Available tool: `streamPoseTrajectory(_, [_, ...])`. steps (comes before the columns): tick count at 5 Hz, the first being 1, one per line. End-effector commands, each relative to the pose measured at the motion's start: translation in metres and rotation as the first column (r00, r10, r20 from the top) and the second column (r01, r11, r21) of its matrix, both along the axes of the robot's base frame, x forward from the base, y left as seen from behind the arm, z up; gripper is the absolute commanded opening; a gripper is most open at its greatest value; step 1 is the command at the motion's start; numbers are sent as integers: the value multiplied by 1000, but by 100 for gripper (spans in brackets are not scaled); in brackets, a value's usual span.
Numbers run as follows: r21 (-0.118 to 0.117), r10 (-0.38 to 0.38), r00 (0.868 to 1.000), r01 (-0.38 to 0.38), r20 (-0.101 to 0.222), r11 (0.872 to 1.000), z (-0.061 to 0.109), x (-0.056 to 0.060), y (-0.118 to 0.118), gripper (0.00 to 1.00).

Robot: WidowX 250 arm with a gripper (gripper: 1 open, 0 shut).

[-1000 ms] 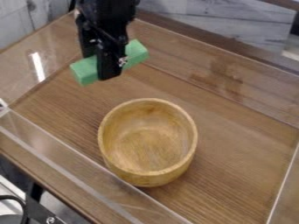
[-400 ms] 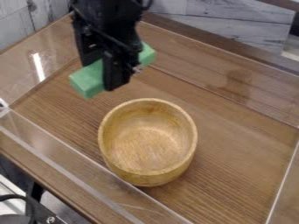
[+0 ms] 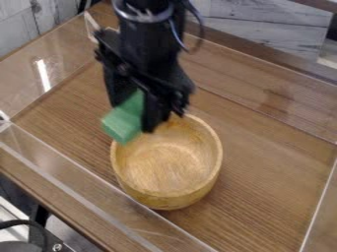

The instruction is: Put the green block in the brown bowl

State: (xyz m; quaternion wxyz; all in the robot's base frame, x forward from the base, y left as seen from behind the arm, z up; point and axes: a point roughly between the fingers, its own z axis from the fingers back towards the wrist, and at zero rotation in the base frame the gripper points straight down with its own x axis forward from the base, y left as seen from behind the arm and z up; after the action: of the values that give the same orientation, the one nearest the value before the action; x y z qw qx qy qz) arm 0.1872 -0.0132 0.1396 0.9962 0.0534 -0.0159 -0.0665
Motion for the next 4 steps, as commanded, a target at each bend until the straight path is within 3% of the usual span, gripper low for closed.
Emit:
streamPoseTrajectory(1, [5,45,998,-45,34,999,1,1,-1,0])
streamPoseTrajectory(2, [0,72,997,-72,37,997,3,0,5,0])
streamPoseTrajectory(4, [-14,121,992,-120,41,993,4,6,-13,0])
